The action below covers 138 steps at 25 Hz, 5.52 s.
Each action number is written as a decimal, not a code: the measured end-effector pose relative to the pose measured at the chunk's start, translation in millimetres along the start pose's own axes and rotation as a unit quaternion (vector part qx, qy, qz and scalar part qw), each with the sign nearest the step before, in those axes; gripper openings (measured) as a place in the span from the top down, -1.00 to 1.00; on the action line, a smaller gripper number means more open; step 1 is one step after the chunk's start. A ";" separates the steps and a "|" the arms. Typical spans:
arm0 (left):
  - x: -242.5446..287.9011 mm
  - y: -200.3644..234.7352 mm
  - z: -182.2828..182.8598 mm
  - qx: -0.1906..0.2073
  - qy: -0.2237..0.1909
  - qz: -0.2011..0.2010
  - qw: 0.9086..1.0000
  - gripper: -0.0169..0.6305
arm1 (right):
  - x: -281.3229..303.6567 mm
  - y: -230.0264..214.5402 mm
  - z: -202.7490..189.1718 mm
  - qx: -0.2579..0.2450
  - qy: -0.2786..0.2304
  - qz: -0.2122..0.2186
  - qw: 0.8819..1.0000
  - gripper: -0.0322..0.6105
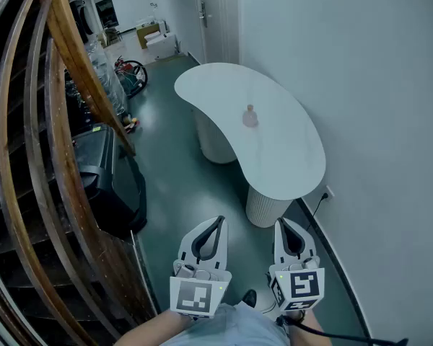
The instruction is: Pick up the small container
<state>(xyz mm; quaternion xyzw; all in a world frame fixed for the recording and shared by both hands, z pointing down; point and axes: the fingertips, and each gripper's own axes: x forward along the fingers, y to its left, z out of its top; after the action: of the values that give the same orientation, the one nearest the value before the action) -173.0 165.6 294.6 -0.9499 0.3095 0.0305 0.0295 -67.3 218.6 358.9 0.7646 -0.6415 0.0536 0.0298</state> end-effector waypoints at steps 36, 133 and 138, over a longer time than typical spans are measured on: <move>135.1 51.2 -10.5 0.021 -0.013 0.054 0.998 0.95 | 135.4 -69.1 23.9 0.010 -0.018 0.029 0.999 0.89; 430.4 227.1 -172.0 -0.037 0.176 0.037 0.983 0.95 | 482.2 -147.1 -84.5 0.018 0.159 0.023 0.987 0.32; 430.7 229.5 -176.2 -0.037 0.181 0.036 0.982 0.94 | 487.2 -149.1 -89.5 0.029 0.180 0.007 0.983 0.45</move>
<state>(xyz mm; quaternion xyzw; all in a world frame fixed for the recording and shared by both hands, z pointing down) 46.0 -285.3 428.8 -0.9284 0.3427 -0.1293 -0.0635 158.9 -221.5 509.7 0.7389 -0.6289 0.2087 0.1224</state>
